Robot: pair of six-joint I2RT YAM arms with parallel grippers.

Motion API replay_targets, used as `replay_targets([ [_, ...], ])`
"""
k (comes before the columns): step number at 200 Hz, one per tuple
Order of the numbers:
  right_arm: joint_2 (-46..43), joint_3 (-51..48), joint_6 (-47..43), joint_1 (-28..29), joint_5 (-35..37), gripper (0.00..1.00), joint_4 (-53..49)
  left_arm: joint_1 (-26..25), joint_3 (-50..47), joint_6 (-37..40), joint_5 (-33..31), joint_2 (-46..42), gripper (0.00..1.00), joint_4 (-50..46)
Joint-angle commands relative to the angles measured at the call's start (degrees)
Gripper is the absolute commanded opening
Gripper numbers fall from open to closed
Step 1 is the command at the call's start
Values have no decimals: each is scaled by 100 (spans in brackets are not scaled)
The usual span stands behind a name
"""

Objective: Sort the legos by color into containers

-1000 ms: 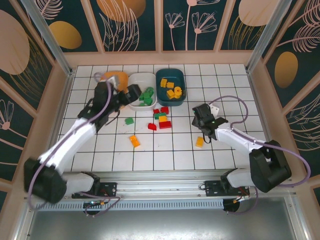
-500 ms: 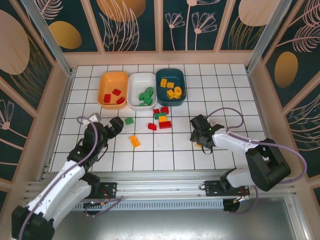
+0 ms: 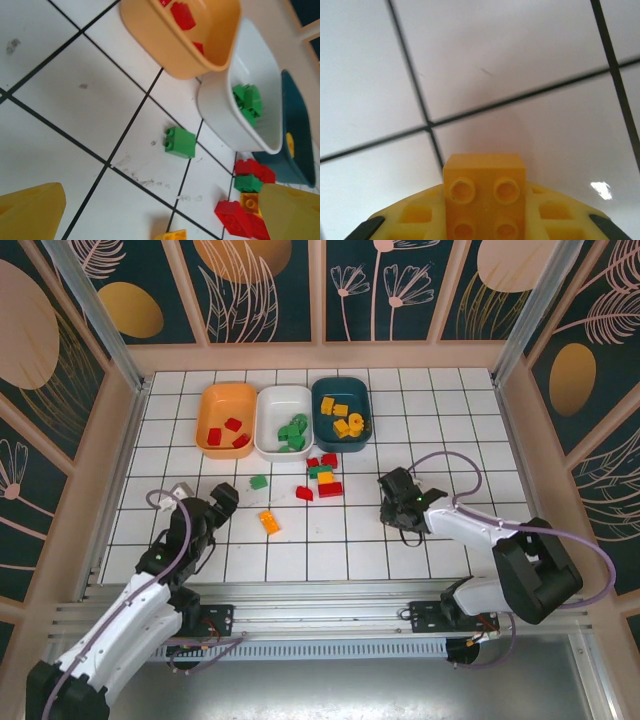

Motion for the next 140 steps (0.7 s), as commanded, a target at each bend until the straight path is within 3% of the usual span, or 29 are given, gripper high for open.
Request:
replay_targets([
  [1, 5, 715, -528, 20, 343, 22, 606, 2, 90, -122, 189, 419, 99, 464],
  [36, 1118, 2113, -1262, -133, 344, 23, 1390, 2, 246, -139, 652, 1314, 99, 940],
  [59, 2379, 3347, -1561, -209, 158, 23, 1578, 20, 264, -372, 2256, 1884, 99, 2543],
  [69, 2907, 3951, -1595, -418, -153, 25, 1545, 15, 375, -492, 2589, 2139, 99, 3029],
  [107, 4610, 5862, -1623, -691, -424, 30, 820, 20, 1150, 34, 2428, 2646, 99, 2107],
  [140, 4819, 6489, -1897, -619, -196, 53, 587, 22, 1326, 298, 2218, 2570, 98, 1391],
])
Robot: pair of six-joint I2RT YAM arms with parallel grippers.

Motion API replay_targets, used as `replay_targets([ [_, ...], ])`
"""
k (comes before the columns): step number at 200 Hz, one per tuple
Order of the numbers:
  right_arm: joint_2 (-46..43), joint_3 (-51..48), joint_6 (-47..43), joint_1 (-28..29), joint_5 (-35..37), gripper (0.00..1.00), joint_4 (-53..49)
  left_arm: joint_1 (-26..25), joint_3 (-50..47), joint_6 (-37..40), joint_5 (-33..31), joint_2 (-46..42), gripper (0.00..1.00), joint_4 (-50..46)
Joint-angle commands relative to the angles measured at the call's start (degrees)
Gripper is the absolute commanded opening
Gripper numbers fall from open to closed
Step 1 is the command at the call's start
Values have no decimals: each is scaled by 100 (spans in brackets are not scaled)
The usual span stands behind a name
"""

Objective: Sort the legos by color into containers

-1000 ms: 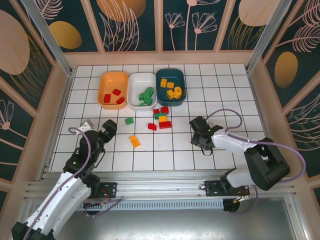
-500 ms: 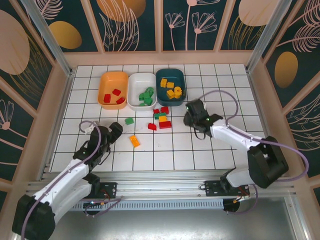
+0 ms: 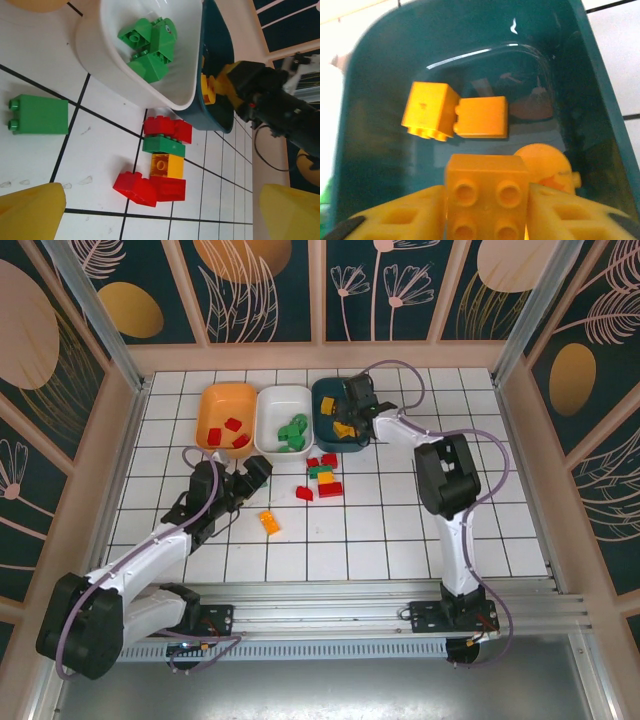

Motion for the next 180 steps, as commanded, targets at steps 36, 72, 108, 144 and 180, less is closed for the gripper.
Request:
replay_targets([
  [36, -1157, -240, -412, 373, 795, 59, 141, 18, 364, 490, -644, -236, 99, -1418],
  [72, -2708, -2271, -355, 847, 1160, 61, 1091, -23, 734, 688, -851, -7, 96, -2296],
  [108, -3636, -3858, 173, 840, 1371, 61, 1263, -438, 698, 448, -807, 636, 87, -2623],
  [144, -4137, -4519, 252, 758, 1544, 60, 1061, -994, 712, 107, -963, 1203, 83, -2746],
  [180, -4566, -5003, 260, 689, 1591, 60, 1195, -1185, 1019, -63, -1039, 2082, 72, -2894],
])
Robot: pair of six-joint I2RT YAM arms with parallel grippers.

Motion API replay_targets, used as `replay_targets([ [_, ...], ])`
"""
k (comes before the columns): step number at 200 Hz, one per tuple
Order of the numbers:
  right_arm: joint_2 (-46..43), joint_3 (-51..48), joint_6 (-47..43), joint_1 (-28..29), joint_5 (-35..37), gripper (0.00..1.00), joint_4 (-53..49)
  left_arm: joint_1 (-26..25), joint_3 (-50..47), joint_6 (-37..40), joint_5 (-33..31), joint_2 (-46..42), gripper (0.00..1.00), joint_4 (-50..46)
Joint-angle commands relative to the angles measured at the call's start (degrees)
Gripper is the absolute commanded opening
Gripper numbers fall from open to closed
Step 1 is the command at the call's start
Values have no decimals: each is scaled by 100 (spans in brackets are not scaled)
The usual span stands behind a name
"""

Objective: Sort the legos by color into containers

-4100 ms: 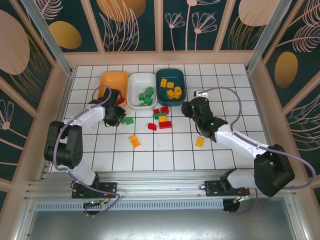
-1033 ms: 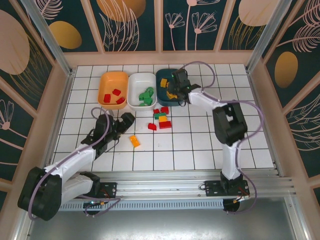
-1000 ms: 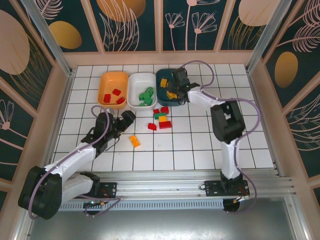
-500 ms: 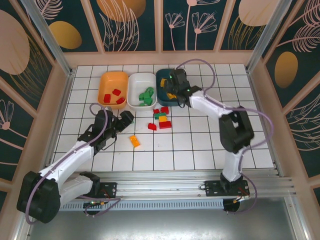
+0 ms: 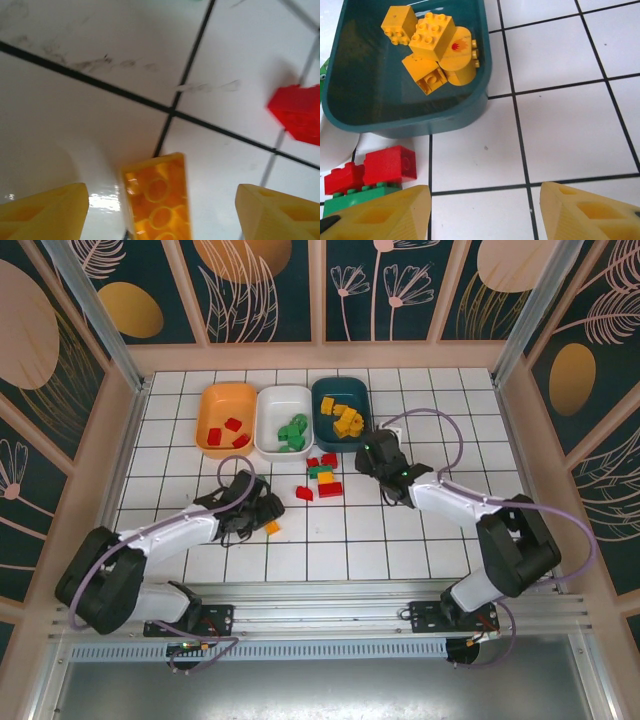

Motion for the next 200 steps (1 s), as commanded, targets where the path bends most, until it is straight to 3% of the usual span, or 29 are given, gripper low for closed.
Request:
replay_targets([
  [1, -472, -184, 127, -65, 306, 60, 175, -98, 309, -170, -153, 553, 72, -322],
  [28, -657, -389, 117, -137, 345, 60, 203, -244, 758, -84, -362, 1216, 61, -592],
  [63, -939, -622, 144, -238, 222, 60, 209, -265, 853, -22, -549, 1251, 41, -562],
  [112, -1077, -719, 158, -237, 43, 60, 252, -263, 1148, 210, -699, 1077, 30, -711],
  [158, -1148, -756, 197, -437, -72, 60, 310, -289, 1734, 557, -678, 843, 28, -803],
  [200, -1192, -806, 223, -493, -108, 60, 335, -286, 3548, 1433, -693, 1700, 27, -795],
])
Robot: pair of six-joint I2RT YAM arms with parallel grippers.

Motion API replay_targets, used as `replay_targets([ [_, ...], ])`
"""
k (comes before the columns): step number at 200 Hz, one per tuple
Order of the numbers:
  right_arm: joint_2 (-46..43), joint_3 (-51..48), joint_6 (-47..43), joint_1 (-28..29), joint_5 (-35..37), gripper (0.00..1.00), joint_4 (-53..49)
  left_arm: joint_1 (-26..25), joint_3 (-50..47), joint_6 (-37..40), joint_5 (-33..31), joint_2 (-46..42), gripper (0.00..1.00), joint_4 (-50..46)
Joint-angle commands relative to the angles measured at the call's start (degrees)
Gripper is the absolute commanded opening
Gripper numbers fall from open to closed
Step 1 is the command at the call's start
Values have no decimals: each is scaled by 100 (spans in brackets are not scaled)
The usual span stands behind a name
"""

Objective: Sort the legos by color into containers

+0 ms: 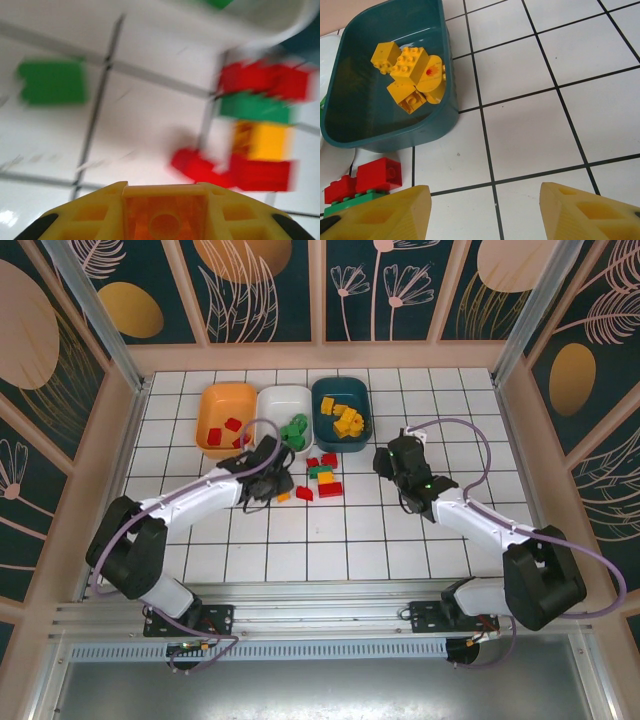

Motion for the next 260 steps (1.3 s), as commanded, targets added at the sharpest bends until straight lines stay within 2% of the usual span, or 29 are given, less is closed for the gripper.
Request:
replay_targets([
  [1, -166, -103, 142, -57, 1, 60, 205, -41, 1037, 737, -44, 526, 27, 132],
  [24, -183, -140, 186, -144, -100, 60, 200, -40, 2176, 1335, 446, 1371, 27, 524],
  [45, -192, -185, 204, -191, -136, 60, 245, -38, 3097, 1741, 611, 2140, 28, 800],
  [92, -337, -266, 230, -205, -142, 60, 248, -38, 5187, 2174, 478, 3721, 28, 250],
  [131, -451, -269, 178, -208, -179, 59, 209, -40, 6404, 2251, 469, 4601, 32, -233],
  [173, -574, -260, 114, -216, -165, 60, 158, -39, 6902, 2236, 546, 5079, 37, -386],
  [206, -594, -308, 143, -204, -146, 60, 215, -33, 6687, 2262, 575, 5125, 37, -215],
  [214, -605, -355, 147, -205, -132, 60, 272, -35, 6630, 2262, 619, 5100, 40, -167],
  [260, -617, -419, 31, -143, -224, 63, 414, -32, 6349, 2532, 697, 4568, 78, 52],
])
